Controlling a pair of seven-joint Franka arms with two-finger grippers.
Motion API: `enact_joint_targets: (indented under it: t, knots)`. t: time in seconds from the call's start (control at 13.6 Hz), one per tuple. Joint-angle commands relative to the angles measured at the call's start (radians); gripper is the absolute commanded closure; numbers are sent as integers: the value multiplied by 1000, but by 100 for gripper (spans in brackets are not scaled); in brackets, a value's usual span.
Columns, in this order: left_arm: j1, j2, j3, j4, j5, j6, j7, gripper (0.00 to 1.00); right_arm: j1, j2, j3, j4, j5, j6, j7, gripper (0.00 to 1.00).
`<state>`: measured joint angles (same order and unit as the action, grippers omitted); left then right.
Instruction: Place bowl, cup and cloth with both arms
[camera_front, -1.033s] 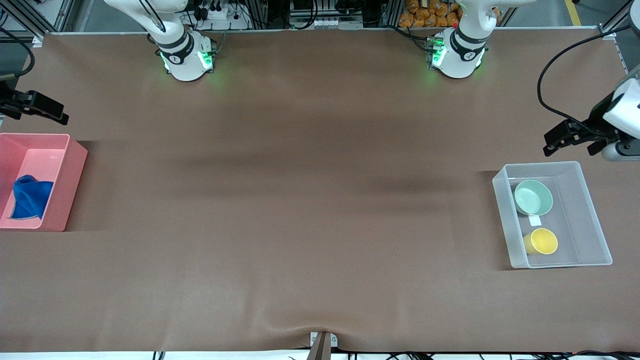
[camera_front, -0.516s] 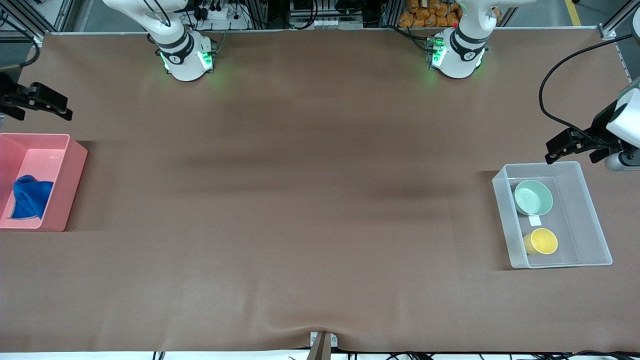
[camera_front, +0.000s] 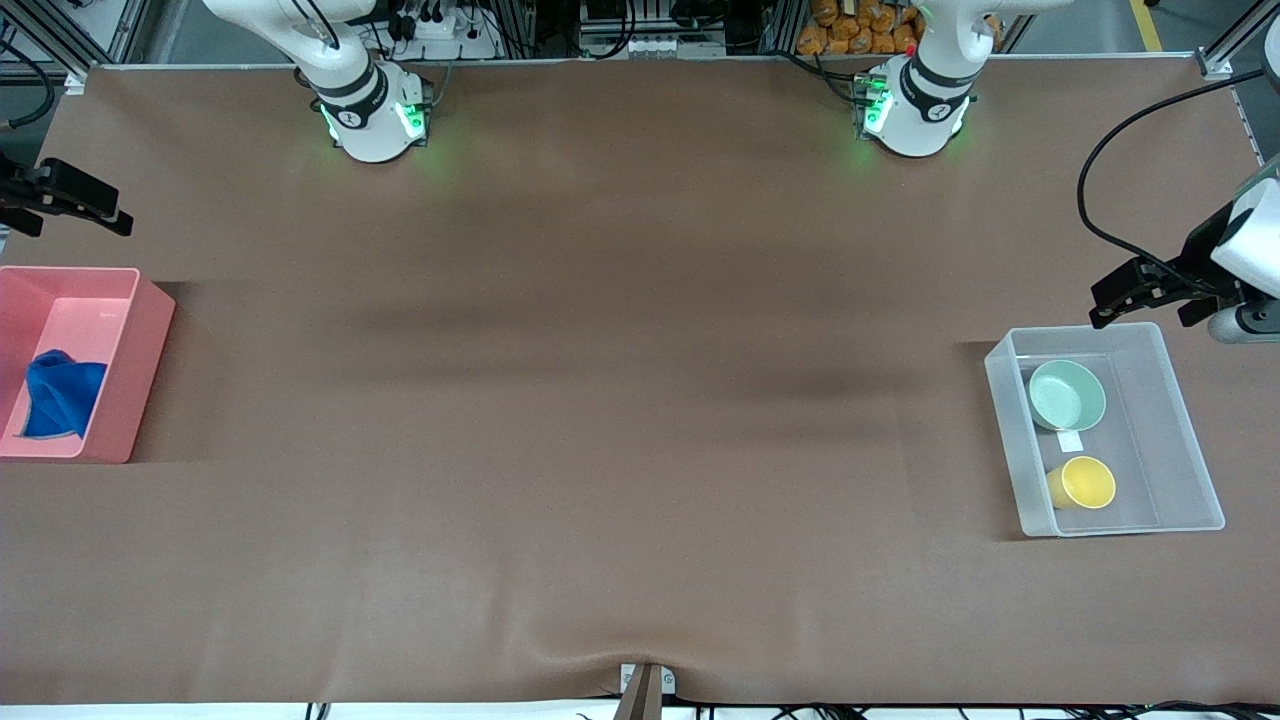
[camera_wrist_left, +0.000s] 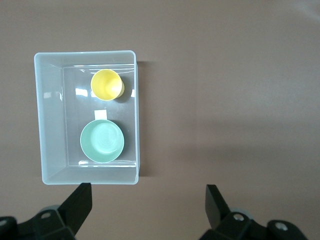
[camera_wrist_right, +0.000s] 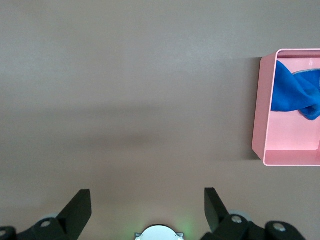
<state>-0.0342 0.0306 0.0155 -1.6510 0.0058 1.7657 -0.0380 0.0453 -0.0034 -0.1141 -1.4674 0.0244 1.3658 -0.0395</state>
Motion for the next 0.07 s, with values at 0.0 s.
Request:
enact_joint_targets:
  t: [0.0]
  knots:
    - [-6, 8, 6, 20, -12, -20, -3, 0, 5, -35, -13, -39, 11, 10, 23, 0]
